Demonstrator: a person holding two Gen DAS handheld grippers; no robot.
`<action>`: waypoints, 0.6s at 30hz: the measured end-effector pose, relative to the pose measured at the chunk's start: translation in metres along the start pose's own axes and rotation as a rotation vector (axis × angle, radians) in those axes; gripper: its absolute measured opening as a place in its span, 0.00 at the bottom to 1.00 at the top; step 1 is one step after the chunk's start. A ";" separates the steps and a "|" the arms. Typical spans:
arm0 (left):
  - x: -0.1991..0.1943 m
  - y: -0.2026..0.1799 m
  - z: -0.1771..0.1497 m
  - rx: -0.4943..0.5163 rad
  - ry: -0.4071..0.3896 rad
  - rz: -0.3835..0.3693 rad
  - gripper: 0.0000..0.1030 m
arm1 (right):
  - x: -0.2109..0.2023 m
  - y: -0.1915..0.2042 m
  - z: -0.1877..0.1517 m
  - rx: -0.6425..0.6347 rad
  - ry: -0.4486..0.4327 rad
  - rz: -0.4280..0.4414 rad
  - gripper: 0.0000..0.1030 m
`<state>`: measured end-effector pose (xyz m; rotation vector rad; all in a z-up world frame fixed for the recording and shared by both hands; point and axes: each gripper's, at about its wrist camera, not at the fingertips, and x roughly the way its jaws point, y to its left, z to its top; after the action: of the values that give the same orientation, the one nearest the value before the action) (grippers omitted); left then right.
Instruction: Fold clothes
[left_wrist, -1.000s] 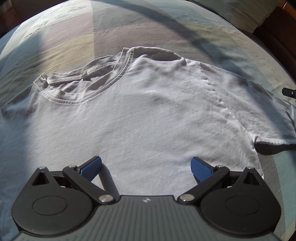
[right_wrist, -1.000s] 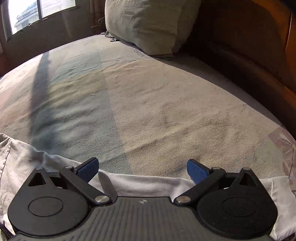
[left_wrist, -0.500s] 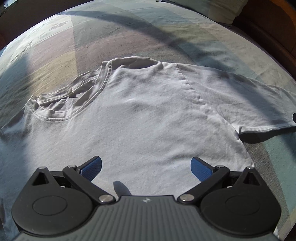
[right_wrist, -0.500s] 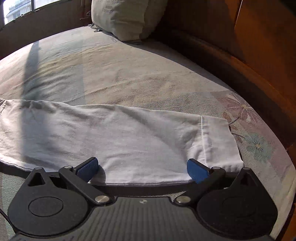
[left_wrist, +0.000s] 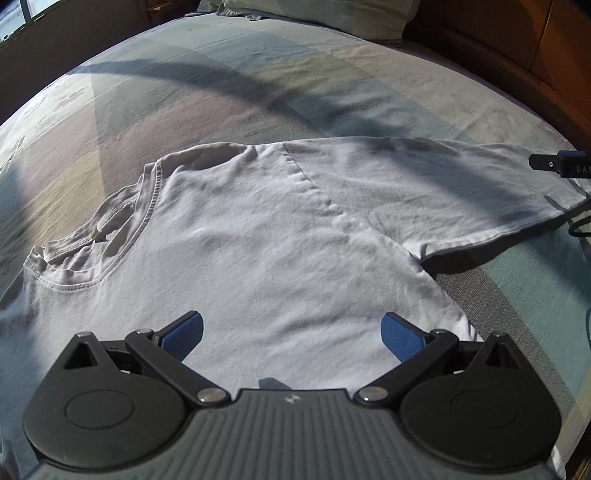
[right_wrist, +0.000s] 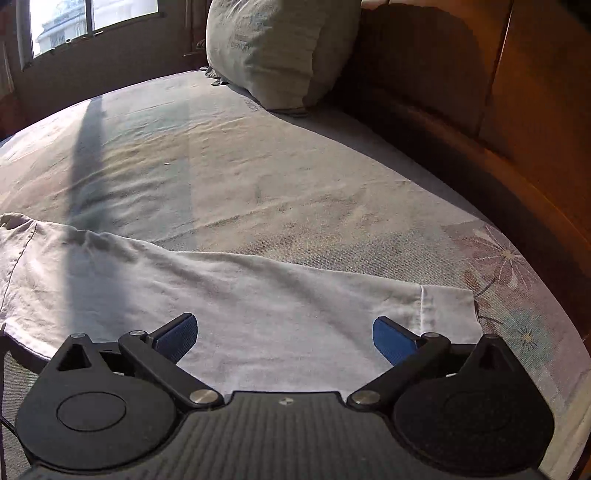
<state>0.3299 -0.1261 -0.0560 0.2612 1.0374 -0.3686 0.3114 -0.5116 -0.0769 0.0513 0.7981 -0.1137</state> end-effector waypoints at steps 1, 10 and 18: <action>-0.001 0.000 0.000 -0.002 0.002 -0.002 0.99 | 0.010 -0.002 0.005 0.008 0.007 0.018 1.00; -0.005 0.008 -0.007 -0.032 -0.002 0.002 0.99 | 0.023 -0.038 0.019 0.123 0.047 -0.056 1.00; -0.006 0.012 -0.018 -0.010 -0.001 0.031 0.99 | -0.003 0.041 0.003 -0.049 0.072 0.056 1.00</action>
<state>0.3183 -0.1075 -0.0593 0.2677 1.0334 -0.3352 0.3164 -0.4713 -0.0720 0.0311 0.8700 -0.0394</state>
